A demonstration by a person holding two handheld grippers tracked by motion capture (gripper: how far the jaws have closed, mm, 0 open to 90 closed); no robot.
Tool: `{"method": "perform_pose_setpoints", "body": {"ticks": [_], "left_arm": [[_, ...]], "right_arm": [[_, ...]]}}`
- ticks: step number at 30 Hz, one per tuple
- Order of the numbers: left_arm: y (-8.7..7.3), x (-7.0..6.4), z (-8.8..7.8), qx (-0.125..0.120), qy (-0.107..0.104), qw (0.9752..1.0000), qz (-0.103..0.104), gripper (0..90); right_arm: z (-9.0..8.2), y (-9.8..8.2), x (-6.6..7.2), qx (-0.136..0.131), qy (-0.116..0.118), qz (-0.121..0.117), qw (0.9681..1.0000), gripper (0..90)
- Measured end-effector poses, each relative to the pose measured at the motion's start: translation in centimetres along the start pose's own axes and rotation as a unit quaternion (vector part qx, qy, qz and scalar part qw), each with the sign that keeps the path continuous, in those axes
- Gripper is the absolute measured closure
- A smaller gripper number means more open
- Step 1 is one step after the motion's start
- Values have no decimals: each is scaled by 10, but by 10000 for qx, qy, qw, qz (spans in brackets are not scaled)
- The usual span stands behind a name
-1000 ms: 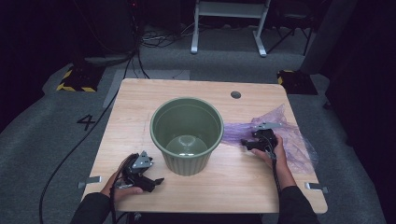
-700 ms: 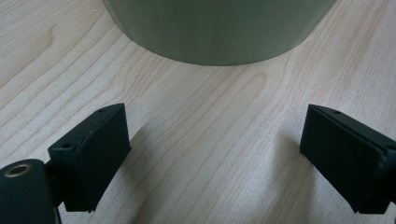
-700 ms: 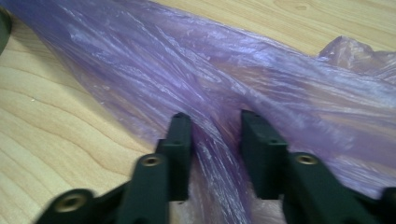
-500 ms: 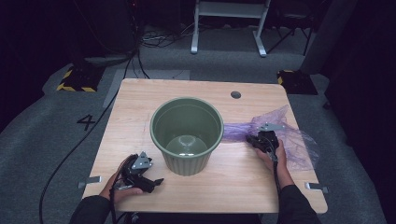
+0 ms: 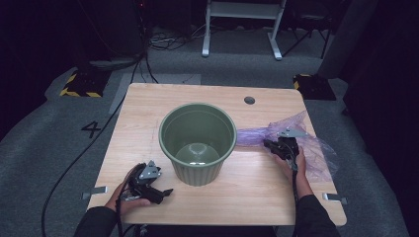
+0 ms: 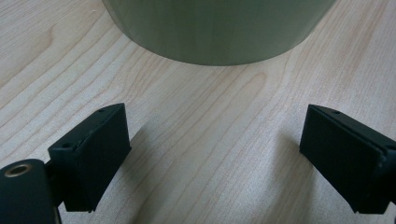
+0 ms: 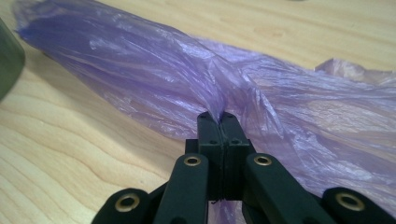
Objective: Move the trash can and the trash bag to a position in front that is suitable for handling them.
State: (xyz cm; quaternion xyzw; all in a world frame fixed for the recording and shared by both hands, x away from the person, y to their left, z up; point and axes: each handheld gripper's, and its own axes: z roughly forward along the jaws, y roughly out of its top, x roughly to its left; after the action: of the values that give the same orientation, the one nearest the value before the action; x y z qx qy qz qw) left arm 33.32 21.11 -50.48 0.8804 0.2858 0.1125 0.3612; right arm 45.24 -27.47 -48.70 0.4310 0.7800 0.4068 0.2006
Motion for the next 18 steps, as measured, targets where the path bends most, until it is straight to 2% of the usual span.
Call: {"method": "perform_pose_setpoints", "body": {"ticks": [11, 18], "left_arm": [[0, 0, 0, 1, 1, 10000, -2, 80], [0, 0, 0, 3, -1, 10000, 0, 80]], "right_arm": [[-21, 13, -1, -553, -62, 116, 9984, 900], [-26, 17, 3, -681, -96, 35, 9976, 900]]}}
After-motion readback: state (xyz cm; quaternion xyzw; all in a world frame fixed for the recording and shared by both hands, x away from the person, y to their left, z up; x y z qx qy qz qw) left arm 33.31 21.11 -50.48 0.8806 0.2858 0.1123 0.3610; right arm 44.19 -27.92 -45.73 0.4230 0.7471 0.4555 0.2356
